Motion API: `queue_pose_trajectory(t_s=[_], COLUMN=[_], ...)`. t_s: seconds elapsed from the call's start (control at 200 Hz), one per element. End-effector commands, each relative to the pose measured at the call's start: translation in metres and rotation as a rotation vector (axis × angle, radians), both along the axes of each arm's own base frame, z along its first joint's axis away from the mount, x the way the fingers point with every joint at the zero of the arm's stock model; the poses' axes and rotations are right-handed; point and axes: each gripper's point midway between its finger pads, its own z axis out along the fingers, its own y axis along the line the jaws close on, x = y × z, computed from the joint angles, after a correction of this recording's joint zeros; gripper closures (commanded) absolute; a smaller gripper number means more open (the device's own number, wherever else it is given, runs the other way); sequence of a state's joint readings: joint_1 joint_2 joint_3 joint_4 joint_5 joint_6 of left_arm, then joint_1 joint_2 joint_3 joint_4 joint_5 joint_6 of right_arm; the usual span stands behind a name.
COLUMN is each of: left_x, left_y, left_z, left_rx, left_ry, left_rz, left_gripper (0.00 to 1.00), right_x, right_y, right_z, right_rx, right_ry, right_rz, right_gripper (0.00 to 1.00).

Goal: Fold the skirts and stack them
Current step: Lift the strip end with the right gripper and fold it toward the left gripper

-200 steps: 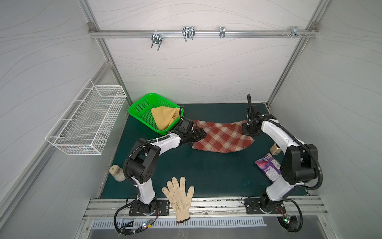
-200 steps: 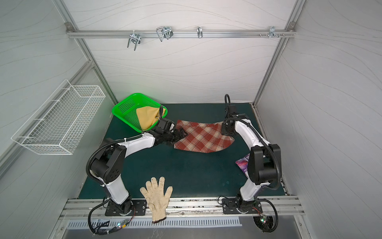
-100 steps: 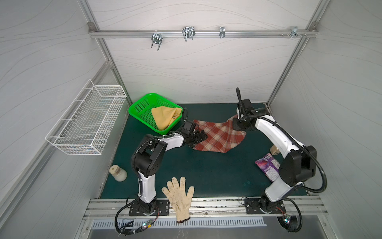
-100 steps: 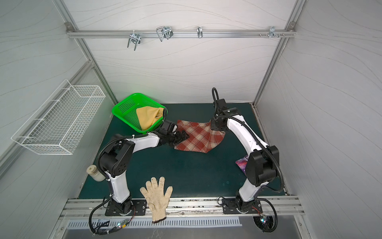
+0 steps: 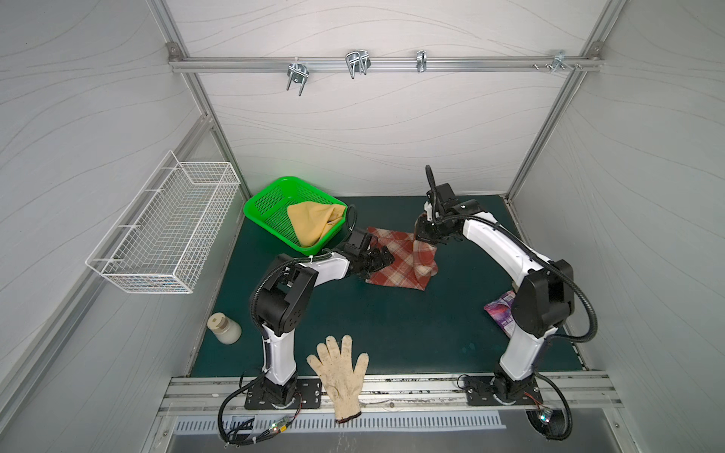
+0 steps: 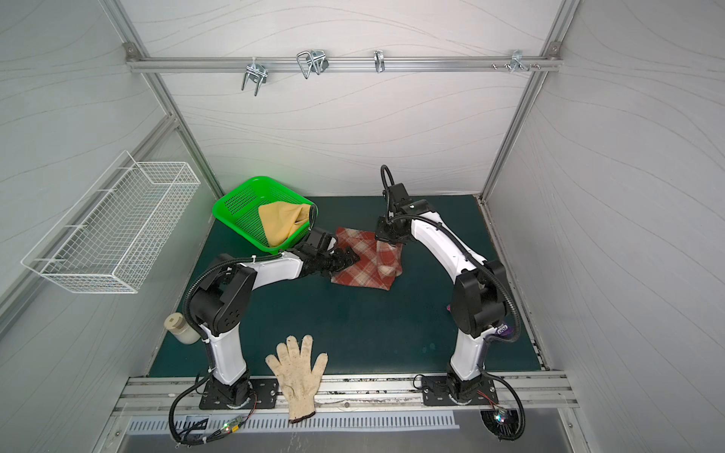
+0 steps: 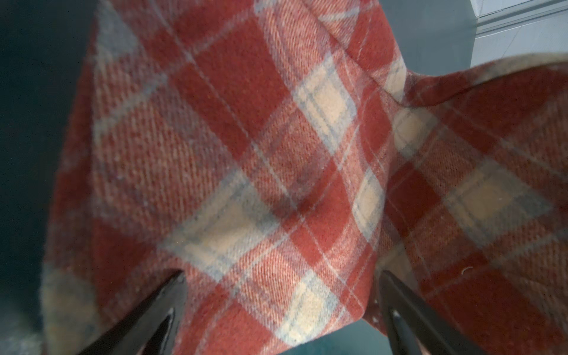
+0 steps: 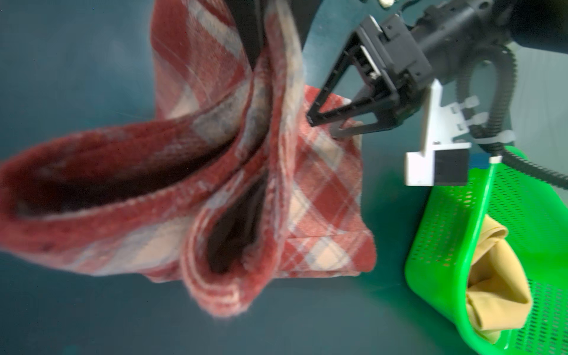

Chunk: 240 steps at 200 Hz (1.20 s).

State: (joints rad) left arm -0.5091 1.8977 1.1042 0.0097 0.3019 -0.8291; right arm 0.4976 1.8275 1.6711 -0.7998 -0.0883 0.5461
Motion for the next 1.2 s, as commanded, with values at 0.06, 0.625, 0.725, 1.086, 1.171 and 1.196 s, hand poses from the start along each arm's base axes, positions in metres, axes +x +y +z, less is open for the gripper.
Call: queue_pose_trajectory(t_s=[0.06,0.625,0.725,1.086,1.171,1.196], left_x=[-0.013,-0.025,-0.027,-0.043,-0.044,-0.045], left_y=[0.008,0.015,0.016,0.029,0.030,0.029], left_z=[-0.017,-0.011,-0.006,0.010,0.006,0.004], left_rx=[0.041,0.032,0.020,0.016,0.025,0.026], left_ry=[0.038,0.028,0.016,-0.015,-0.009,-0.004], left_rz=[0.005,0.012,0.018,0.031,0.027,0.023], left_gripper=[0.03,0.03,0.03,0.04,0.04,0.04], right_x=[0.008,0.009,0.009,0.008,0.007,0.007], right_y=[0.040,0.079,0.083,0.085,0.088,0.090], right_z=[0.001,-0.047,-0.052,-0.068,-0.070,-0.071], right_rx=[0.086,0.122,0.141,0.132,0.133,0.133], right_ry=[0.013,0.125,0.143,0.165,0.169,0.171], right_rz=[0.020,0.026,0.023,0.022,0.029,0.030], right_gripper=[1.00,1.00,1.00,1.00,1.00,1.00])
